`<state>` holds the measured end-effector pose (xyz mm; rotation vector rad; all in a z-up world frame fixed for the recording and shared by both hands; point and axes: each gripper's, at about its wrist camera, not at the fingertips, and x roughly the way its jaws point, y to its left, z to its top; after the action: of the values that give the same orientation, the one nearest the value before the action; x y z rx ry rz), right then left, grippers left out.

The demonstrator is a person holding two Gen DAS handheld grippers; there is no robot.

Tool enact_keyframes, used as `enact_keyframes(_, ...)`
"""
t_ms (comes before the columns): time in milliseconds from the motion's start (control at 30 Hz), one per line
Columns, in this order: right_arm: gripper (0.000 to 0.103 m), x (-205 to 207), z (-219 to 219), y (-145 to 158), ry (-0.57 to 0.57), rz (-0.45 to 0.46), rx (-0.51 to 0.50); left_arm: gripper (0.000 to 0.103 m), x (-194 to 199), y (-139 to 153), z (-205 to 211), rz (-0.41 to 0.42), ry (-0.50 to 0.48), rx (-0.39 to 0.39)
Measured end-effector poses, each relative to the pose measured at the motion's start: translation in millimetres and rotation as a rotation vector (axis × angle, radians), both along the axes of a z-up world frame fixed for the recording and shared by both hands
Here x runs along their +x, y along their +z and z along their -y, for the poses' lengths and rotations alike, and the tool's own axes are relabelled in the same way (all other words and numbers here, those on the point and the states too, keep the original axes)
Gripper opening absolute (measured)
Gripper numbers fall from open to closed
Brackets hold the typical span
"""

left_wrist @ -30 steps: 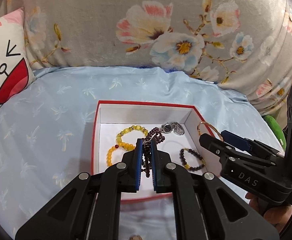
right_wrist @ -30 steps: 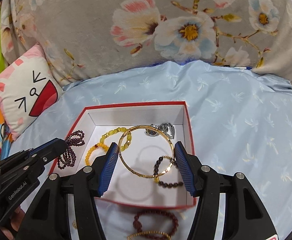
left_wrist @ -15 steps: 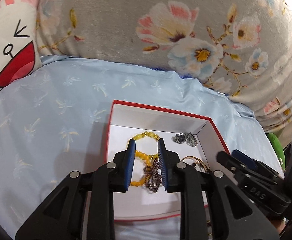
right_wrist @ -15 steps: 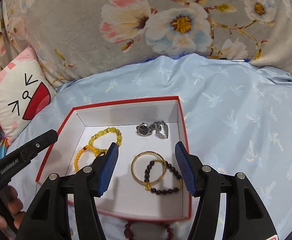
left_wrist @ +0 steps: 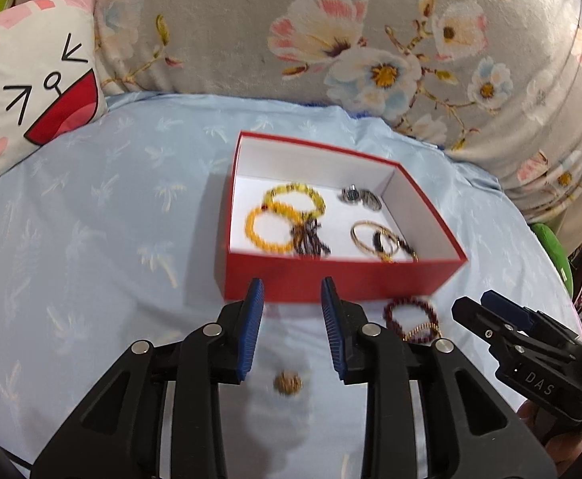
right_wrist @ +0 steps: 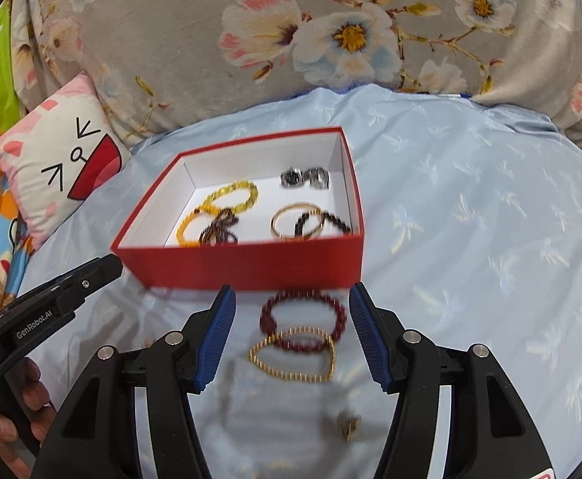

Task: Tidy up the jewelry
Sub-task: 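Withdraw both open tools from the red box, then move both open tools toward the red bead bracelet and gold bead chain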

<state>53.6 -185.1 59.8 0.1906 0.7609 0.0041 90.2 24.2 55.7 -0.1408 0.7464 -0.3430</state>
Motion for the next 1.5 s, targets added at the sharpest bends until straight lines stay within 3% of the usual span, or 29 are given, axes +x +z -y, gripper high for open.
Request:
enact_keyframes(333,0.057,-47.5,7.0,-27.5,-0.029,-0.067,0.021,0.031,-35.3,-29.6,0.1,-0.062,-0.010,0.022)
enact_keyframes(633,0.057,-64.0,16.8,-39.1,-0.055,-0.099,0.040,0.033,-47.6,-46.6,-0.4,-0.096,-0.014,0.037)
enact_keyframes(1233,0.057,-63.1,19.0,-44.7,-0.051,-0.110,0.040,0.033,-40.4,-52.1,6.3,-0.106,-0.011,0.040)
enact_keyframes(1500,0.055,-37.6,18.2,-44.1,-0.034,-0.099,0.031,0.033,-41.0,-52.2,13.4,-0.100,-0.024,0.041)
